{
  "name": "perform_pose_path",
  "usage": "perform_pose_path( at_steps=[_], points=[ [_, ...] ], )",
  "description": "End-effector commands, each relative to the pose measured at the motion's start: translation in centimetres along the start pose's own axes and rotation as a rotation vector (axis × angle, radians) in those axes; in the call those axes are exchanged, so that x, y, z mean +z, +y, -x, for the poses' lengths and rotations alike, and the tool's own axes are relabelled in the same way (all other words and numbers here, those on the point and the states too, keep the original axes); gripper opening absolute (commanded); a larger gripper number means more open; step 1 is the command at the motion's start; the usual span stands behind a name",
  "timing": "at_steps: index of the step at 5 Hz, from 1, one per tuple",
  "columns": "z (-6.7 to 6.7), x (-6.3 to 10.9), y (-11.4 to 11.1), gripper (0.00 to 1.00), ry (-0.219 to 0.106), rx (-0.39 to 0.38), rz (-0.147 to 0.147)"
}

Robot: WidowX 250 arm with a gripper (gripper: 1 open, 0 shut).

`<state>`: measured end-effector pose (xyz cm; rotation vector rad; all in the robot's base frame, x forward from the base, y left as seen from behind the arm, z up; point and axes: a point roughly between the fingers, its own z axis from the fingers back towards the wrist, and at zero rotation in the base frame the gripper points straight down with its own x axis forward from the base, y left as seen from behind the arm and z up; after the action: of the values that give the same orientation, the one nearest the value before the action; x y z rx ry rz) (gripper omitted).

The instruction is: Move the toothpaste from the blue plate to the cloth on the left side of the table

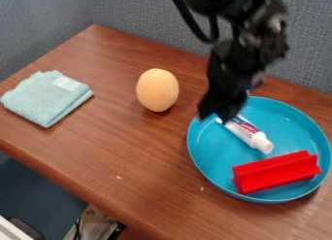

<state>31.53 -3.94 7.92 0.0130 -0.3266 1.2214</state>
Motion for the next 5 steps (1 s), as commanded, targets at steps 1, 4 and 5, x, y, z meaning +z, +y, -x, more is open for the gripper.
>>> perform_pose_path(
  at_steps=[1,4,5],
  points=[
    [-3.9,3.2,-0.8,0.00,-0.036,0.065,0.047],
    [-12.6,3.9,2.9,0.00,-0.024,0.169,0.010],
    [-14.8,3.3,4.6,0.00,-0.037,0.201,0.004]
  ],
)
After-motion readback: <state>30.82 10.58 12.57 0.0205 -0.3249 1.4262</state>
